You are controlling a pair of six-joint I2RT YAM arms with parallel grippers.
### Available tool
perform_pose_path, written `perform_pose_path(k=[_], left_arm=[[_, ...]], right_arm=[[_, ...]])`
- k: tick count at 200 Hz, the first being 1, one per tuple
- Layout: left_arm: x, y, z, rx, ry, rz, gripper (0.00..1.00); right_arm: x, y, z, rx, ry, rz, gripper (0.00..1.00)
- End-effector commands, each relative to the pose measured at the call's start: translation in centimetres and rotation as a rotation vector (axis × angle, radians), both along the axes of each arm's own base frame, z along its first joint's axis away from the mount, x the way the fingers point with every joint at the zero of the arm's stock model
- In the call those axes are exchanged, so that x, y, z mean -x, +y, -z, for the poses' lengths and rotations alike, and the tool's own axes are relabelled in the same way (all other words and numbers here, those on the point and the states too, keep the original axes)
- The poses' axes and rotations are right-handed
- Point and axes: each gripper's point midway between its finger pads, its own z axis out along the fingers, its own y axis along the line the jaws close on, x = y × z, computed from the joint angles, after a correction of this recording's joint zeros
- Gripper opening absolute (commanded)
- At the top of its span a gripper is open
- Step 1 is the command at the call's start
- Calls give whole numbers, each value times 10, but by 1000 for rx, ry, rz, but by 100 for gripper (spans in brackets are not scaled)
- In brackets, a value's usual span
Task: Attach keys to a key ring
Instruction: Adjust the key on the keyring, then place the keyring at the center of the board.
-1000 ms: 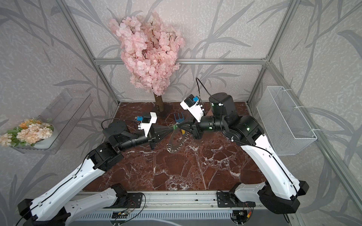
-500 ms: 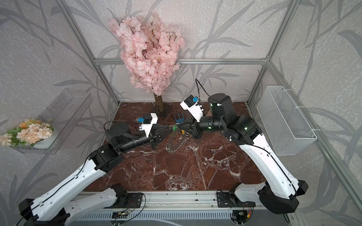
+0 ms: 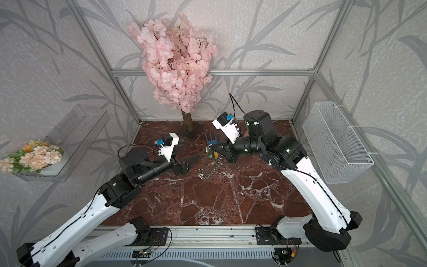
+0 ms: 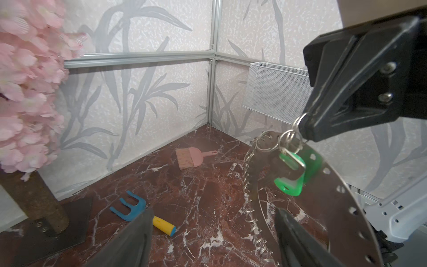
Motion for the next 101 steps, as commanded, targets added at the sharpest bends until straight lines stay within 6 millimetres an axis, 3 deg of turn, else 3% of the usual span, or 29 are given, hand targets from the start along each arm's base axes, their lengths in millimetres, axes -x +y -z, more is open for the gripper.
perform_pose_path(k=[1, 51, 75, 101], left_arm=[[-6, 20, -2, -3, -30, -105, 85], [-5, 33, -6, 19, -42, -159, 87], [-5, 42, -9, 42, -61, -200, 88], [-4, 44, -5, 49, -53, -205, 89]], right_arm=[[-10, 2, 12, 25, 7, 24, 0], [-24, 9, 40, 59, 64, 56, 0], [-31, 16, 70, 76, 136, 73, 0], [-32, 17, 119, 90, 236, 108, 0]])
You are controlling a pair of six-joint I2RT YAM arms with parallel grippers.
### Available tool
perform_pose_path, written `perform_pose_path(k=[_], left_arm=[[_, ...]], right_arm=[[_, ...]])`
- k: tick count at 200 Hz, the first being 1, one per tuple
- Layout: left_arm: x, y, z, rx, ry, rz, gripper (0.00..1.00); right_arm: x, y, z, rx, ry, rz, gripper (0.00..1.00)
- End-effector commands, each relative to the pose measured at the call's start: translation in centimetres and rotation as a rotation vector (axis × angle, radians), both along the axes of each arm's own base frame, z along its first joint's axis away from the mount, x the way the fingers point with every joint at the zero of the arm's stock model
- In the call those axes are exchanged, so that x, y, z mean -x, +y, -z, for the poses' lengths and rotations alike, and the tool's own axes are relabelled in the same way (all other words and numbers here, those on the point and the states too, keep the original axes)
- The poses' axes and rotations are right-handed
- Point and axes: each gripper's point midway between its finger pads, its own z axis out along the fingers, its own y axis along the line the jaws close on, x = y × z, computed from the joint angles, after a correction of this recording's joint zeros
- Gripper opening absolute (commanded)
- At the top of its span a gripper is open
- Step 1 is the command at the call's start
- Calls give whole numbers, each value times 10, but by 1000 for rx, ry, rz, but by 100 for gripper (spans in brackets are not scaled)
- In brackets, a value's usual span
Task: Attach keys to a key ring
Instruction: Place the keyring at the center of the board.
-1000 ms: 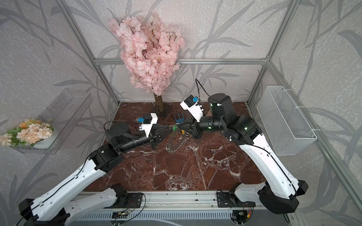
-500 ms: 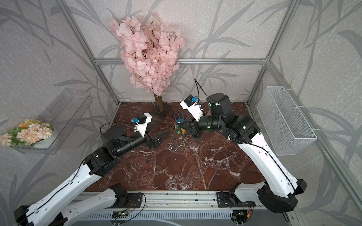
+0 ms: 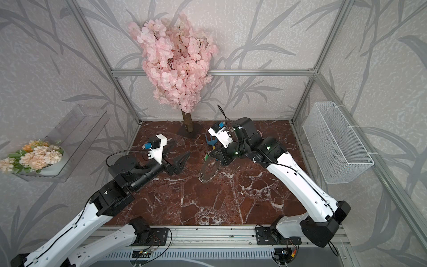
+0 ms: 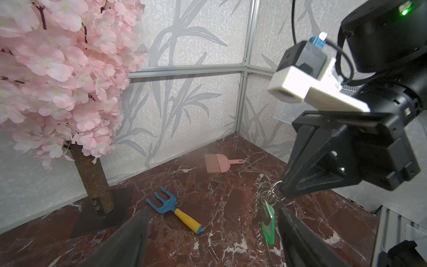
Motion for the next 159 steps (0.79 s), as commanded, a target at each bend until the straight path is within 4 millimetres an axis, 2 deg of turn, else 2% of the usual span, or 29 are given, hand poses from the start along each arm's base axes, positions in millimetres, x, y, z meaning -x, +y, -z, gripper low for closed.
perform_pose_path(k=[1, 25, 52, 70, 94, 133, 138, 142, 159], left_arm=[[-2, 8, -5, 28, -21, -38, 89], [-1, 9, 1, 30, -10, -35, 88], [-1, 6, 5, 31, 0, -24, 89], [-2, 5, 6, 29, -1, -24, 89], [-3, 5, 7, 35, 2, -26, 89], [-2, 6, 8, 47, 7, -26, 89], [-2, 6, 9, 46, 8, -26, 89], [-2, 6, 9, 46, 7, -26, 89], [-2, 5, 9, 47, 9, -24, 89]], right_arm=[[-8, 5, 27, -27, 56, 50, 0], [-1, -4, 71, 8, 131, 95, 0], [5, -14, 104, 91, 197, 115, 0], [2, -8, 121, 134, 231, 102, 0], [-15, 9, 129, 145, 245, 80, 0], [-51, 50, 123, 124, 241, 39, 0], [-54, 55, 116, 110, 229, 34, 0], [-58, 60, 123, 120, 244, 28, 0], [-63, 69, 126, 111, 245, 14, 0]])
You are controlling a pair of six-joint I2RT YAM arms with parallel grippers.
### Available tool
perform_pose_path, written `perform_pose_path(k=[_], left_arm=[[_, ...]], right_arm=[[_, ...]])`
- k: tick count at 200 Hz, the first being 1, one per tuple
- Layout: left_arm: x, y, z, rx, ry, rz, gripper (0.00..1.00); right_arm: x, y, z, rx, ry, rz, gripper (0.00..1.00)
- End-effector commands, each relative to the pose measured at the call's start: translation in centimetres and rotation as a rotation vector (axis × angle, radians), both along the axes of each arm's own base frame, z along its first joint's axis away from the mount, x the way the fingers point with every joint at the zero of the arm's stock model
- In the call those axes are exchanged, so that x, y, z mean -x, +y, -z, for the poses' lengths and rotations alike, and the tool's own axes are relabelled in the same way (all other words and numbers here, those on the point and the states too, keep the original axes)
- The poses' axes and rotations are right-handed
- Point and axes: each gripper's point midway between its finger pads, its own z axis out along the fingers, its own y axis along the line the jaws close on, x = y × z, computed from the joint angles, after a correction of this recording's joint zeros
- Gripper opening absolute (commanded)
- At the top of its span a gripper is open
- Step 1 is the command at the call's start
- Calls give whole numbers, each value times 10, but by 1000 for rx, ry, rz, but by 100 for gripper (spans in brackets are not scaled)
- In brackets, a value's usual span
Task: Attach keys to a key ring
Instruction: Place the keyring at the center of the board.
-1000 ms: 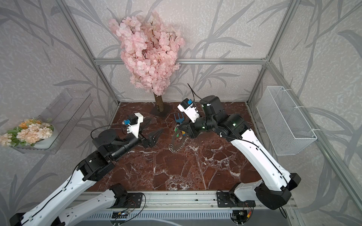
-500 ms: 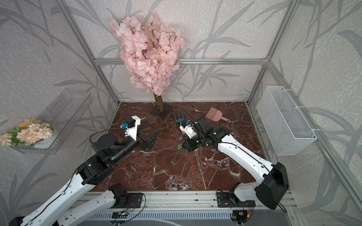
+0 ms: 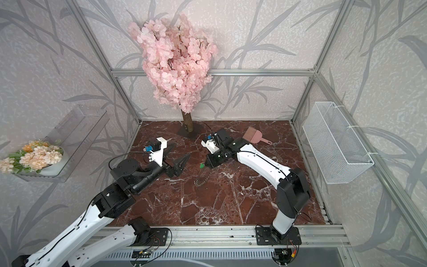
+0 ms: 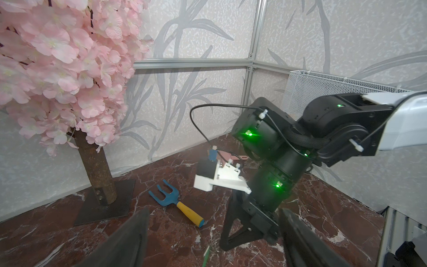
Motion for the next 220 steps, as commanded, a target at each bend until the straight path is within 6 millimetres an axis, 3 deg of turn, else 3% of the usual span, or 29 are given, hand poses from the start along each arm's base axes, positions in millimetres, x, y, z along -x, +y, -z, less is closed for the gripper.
perform_pose_path(k=[1, 18, 33, 45, 55, 60, 62, 72, 94, 104, 109, 132, 165, 195, 203, 220], left_arm=[[0, 2, -6, 33, -17, -7, 89], [0, 1, -6, 40, -15, 1, 89], [0, -2, -2, 40, -11, 12, 89], [0, -4, 2, 39, -5, 21, 89], [-1, -5, 4, 39, 1, 21, 89], [-2, -6, 5, 37, 2, 23, 89], [-2, -6, 5, 37, 4, 23, 89], [-3, -7, 7, 37, 7, 25, 89], [-8, -8, 10, 38, 0, 16, 90], [-12, -9, 12, 20, -6, 2, 93], [-16, -9, 12, 5, -13, -13, 100], [-26, -9, 0, -61, -29, -48, 100], [-15, -4, -46, 10, -127, -36, 100], [25, 1, -73, 105, -411, 69, 100], [14, 5, -73, 136, -385, 14, 100], [-26, 16, -59, 117, -295, -174, 100]], right_arm=[[-7, 20, -16, -67, -37, -45, 0], [1, 15, 5, -60, -31, -50, 3], [19, -2, 30, -58, -12, -29, 37], [36, -22, 52, -52, 4, 30, 49], [51, -39, 58, -77, 0, 82, 64], [60, -50, 62, -88, 2, 117, 95], [62, -54, 62, -94, -1, 131, 100], [71, -72, 60, -112, -30, 200, 99], [81, -109, 33, -140, -155, 311, 99], [78, -123, 18, -140, -226, 353, 99], [77, -128, 11, -140, -261, 369, 99], [57, -152, -17, -102, -392, 479, 99], [29, -140, -56, -76, -474, 469, 99], [-3, -124, -79, -55, -533, 486, 99], [-14, -118, -85, -83, -586, 490, 99], [-39, -112, -94, -116, -692, 520, 99]])
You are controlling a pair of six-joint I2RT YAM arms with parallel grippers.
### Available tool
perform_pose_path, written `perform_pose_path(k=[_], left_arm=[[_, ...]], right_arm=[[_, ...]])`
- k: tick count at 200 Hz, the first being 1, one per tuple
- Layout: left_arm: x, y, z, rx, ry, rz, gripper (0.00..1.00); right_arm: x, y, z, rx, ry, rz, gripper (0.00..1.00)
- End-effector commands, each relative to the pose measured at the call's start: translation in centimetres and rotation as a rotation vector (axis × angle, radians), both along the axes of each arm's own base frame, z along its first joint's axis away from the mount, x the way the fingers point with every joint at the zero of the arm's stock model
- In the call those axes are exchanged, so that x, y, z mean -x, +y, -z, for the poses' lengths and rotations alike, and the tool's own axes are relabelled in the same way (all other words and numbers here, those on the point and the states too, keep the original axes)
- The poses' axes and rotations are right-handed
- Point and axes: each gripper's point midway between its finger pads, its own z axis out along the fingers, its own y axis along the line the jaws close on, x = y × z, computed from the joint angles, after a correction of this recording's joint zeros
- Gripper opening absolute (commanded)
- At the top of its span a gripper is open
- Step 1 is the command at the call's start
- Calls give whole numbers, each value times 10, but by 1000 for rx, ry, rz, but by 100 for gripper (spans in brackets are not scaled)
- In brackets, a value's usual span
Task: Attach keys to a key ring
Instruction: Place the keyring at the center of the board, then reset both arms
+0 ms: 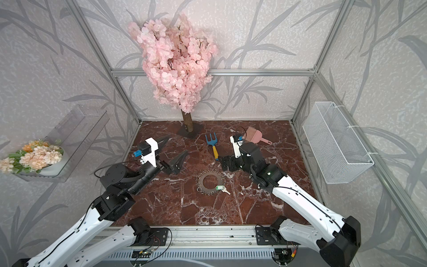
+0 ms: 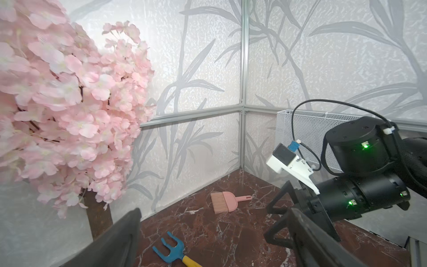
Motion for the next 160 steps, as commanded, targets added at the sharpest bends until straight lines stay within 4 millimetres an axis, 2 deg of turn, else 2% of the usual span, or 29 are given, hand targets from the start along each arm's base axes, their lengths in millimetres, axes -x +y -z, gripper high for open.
perform_pose_path(k=[1, 13, 31, 45, 65, 78, 90, 105, 117, 134, 153, 160], left_arm=[[-37, 11, -6, 53, -12, -177, 100], [-62, 19, 9, 55, -11, -291, 100], [-111, 43, 38, 120, 81, -387, 100], [-146, 82, 69, 200, 175, -520, 100], [-168, 134, 117, 214, 249, -716, 100], [-171, 162, 152, 154, 312, -827, 100], [-163, 191, 182, 134, 354, -937, 100], [-143, 223, 211, 142, 375, -1054, 100], [-130, 241, 229, 123, 394, -1129, 100], [-122, 256, 248, 85, 423, -1187, 100], [-122, 262, 261, 50, 426, -1202, 100], [-124, 263, 268, 35, 439, -1203, 100]], right_arm=[[-36, 1, -18, 2, -171, 64, 99], [-63, -8, -14, -9, -179, 114, 99], [-109, -46, 6, -92, -107, 249, 99], [-132, -78, 22, -62, -145, 361, 99], [-146, -125, 54, 104, -173, 484, 99], [-141, -167, 72, 180, -145, 611, 99], [-128, -201, 88, 216, -135, 703, 99], [-110, -229, 107, 232, -114, 765, 99], [-96, -250, 122, 277, -91, 821, 99], [-85, -266, 138, 306, -97, 860, 99], [-82, -269, 152, 316, -138, 863, 99], [-84, -268, 151, 323, -158, 854, 99]])
